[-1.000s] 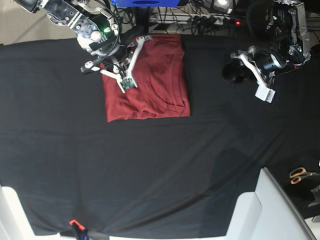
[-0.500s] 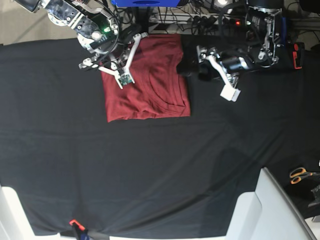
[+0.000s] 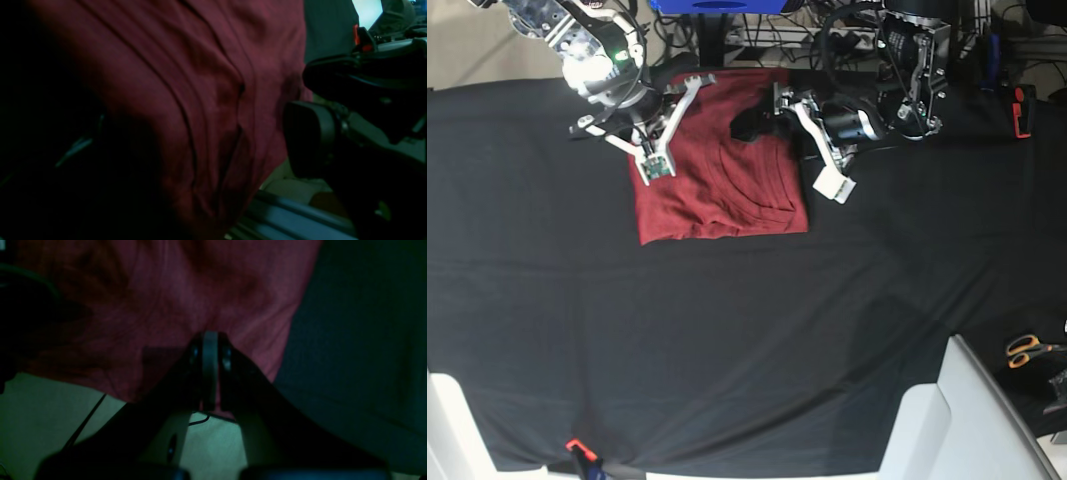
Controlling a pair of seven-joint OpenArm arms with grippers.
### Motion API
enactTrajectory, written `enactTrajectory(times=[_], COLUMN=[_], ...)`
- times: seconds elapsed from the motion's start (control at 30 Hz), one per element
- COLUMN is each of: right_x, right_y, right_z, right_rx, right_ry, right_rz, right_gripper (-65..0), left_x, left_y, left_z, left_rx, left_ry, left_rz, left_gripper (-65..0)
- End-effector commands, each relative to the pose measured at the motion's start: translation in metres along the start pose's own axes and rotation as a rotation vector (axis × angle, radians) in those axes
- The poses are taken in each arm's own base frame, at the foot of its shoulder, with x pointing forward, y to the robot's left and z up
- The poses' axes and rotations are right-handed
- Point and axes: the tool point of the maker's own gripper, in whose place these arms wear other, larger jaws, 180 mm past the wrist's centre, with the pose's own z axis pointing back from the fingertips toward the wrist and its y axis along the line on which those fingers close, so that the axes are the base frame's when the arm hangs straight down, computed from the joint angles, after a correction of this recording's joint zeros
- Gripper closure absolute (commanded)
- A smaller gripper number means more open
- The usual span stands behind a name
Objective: Fold the T-shirt properly
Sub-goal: 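Move the left gripper from its parked pose over the shirt's edge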
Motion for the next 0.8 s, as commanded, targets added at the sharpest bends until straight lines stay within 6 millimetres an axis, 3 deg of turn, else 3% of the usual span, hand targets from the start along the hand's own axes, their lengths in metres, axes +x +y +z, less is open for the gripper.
enactTrajectory(times=[0.0,0.27,0.33,0.5,0.67,0.77], right_x=[0.012,0.025,0.026,0.032,0.035,0.034], right_y=[0.003,0.006,0.001,-0.02,-0.045,-0.061], right_z=[0.006,0.019,0.019,0.021,0.023,0.024], right_rx=[0.011,0.026,0.016,-0.035,-0.091,-0.127], right_ry=[-0.041,-0.089,-0.093,-0.112,-0.126,-0.125], right_rz=[-0.006,-0.027,-0.033,-0.089,-0.129,-0.153], right_gripper=[-1.5,-1.5,-1.5,-1.5,-1.5,-1.5], left_x=[-0.003,-0.015,-0.012,-0.024,-0.017,-0.018], left_y=[-0.001,0.01,0.011,0.018,0.022,0.02], left_z=[-0.003,-0.016,-0.018,-0.023,-0.019,-0.009], left_rx=[0.01,0.009,0.007,0.008,0.019,0.024], left_ry=[0.031,0.056,0.03,0.055,0.054,0.147], left_rz=[-0.013,0.063,0.068,0.118,0.094,0.0], left_gripper=[-65.0,-63.5,-48.4,0.0,0.0,0.0])
